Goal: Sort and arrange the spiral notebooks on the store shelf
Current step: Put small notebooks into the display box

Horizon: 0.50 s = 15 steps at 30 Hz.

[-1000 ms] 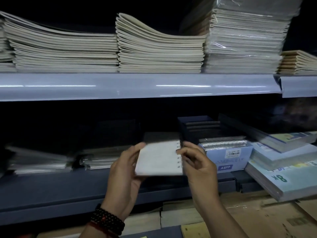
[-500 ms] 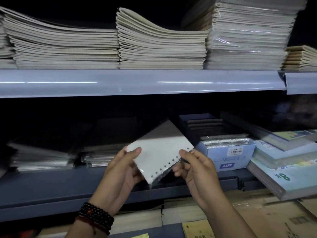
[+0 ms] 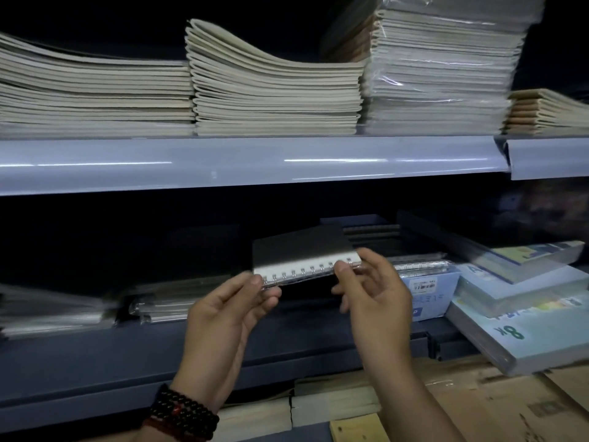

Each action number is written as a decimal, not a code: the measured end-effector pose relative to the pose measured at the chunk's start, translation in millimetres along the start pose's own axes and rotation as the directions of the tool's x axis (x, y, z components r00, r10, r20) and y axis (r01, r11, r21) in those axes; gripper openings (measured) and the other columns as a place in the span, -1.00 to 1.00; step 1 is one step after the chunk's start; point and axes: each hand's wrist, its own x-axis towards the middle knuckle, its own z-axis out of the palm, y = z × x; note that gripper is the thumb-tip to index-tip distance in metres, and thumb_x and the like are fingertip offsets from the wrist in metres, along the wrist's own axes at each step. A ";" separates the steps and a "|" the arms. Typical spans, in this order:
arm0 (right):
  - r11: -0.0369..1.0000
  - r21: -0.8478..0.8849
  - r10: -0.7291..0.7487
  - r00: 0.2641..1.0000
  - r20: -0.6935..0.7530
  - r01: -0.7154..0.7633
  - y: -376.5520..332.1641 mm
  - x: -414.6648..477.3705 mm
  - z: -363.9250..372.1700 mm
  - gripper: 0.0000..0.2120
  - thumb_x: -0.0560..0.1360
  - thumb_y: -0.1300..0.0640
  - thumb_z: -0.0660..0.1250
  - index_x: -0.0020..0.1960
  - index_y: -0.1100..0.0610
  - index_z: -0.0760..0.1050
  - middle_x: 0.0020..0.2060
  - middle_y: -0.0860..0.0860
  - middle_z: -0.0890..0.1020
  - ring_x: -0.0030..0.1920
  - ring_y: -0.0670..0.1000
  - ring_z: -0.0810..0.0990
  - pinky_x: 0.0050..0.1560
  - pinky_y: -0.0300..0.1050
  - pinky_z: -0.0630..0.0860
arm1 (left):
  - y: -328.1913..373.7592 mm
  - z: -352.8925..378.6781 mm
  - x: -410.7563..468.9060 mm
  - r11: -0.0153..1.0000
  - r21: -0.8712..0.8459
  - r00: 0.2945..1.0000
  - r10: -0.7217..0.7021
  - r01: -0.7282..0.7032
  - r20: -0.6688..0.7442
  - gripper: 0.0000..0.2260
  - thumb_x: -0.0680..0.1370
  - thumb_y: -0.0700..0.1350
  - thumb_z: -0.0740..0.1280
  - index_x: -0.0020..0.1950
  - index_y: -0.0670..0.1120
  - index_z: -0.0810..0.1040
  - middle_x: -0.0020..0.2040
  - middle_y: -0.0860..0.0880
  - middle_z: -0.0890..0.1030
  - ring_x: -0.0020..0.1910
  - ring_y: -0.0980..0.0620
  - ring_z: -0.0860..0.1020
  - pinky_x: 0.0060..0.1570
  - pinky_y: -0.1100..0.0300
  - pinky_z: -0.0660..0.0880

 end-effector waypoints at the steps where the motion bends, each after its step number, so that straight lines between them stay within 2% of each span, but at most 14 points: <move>1: 0.995 -0.080 -0.060 0.998 -0.035 0.057 -1.7 8.9 -7.2 -0.79 0.51 0.07 0.47 0.11 -0.11 0.54 -0.24 -0.05 0.66 -0.25 -0.13 0.62 -0.24 -0.27 0.53 | -3.0 10.6 2.2 0.999 0.015 0.999 0.040 -0.040 -0.012 -0.79 0.51 -0.24 0.43 0.10 -0.31 0.62 -0.05 -0.24 0.71 -0.02 -0.12 0.71 -0.09 0.22 0.64; 2: 0.986 -0.133 -0.111 0.992 -0.059 0.102 -3.8 17.9 -14.2 -0.81 0.49 0.03 0.48 0.05 -0.15 0.55 -0.23 -0.05 0.64 -0.23 -0.14 0.60 -0.20 -0.27 0.53 | -6.6 20.9 4.8 0.997 0.031 0.997 0.077 -0.076 -0.019 -0.83 0.51 -0.24 0.45 0.05 -0.30 0.63 -0.10 -0.22 0.71 -0.04 -0.12 0.71 -0.08 0.22 0.64; 5: 0.950 -0.259 -0.207 0.973 -0.101 0.175 -7.0 48.4 -41.4 -0.88 0.49 -0.05 0.48 -0.14 -0.10 0.55 -0.22 -0.02 0.61 -0.17 0.00 0.58 -0.10 -0.04 0.53 | -23.0 60.9 16.6 0.989 0.064 0.991 0.131 -0.130 -0.019 -0.94 0.53 -0.27 0.43 -0.09 -0.27 0.65 -0.20 -0.16 0.71 -0.13 -0.08 0.72 -0.11 0.22 0.64; 8: 0.915 -0.360 -0.243 0.962 -0.128 0.183 -2.9 76.4 -71.6 -0.83 0.50 -0.08 0.42 -0.19 -0.03 0.54 -0.24 0.01 0.59 -0.06 0.15 0.57 -0.09 0.00 0.49 | -42.7 98.6 27.1 0.984 0.099 0.989 0.149 -0.147 -0.013 -0.86 0.57 -0.32 0.38 -0.17 -0.21 0.66 -0.26 -0.10 0.71 -0.25 0.00 0.70 -0.19 0.24 0.63; 10: 0.897 -0.413 -0.234 0.962 -0.141 0.158 2.9 90.5 -87.6 -0.78 0.50 -0.10 0.38 -0.25 -0.03 0.49 -0.25 0.03 0.56 -0.03 0.19 0.54 -0.09 0.01 0.46 | -59.6 109.8 33.2 0.957 0.234 0.985 0.173 -0.172 0.016 -0.84 0.57 -0.25 0.40 -0.21 -0.15 0.67 -0.32 -0.01 0.70 -0.30 0.10 0.65 -0.23 0.25 0.59; 12: 0.829 -0.549 -0.212 0.969 -0.130 0.107 13.4 102.4 -102.2 -0.82 0.53 -0.02 0.36 -0.21 0.00 0.49 -0.17 0.07 0.52 0.03 0.25 0.51 -0.04 0.08 0.47 | -78.9 115.5 35.8 0.887 0.408 0.977 0.199 -0.215 0.081 -0.82 0.56 -0.13 0.43 -0.25 -0.03 0.68 -0.35 0.09 0.68 -0.33 0.22 0.59 -0.26 0.31 0.52; 15: 0.742 -0.671 -0.151 0.978 -0.144 0.015 26.4 108.9 -115.3 -0.83 0.57 0.07 0.31 0.01 0.16 0.57 0.04 0.11 0.51 0.15 0.22 0.48 0.05 0.06 0.45 | -95.0 120.2 33.3 0.815 0.518 0.965 0.202 -0.260 0.167 -0.77 0.58 -0.07 0.42 -0.29 0.09 0.62 -0.28 0.11 0.69 -0.32 0.29 0.55 -0.28 0.43 0.46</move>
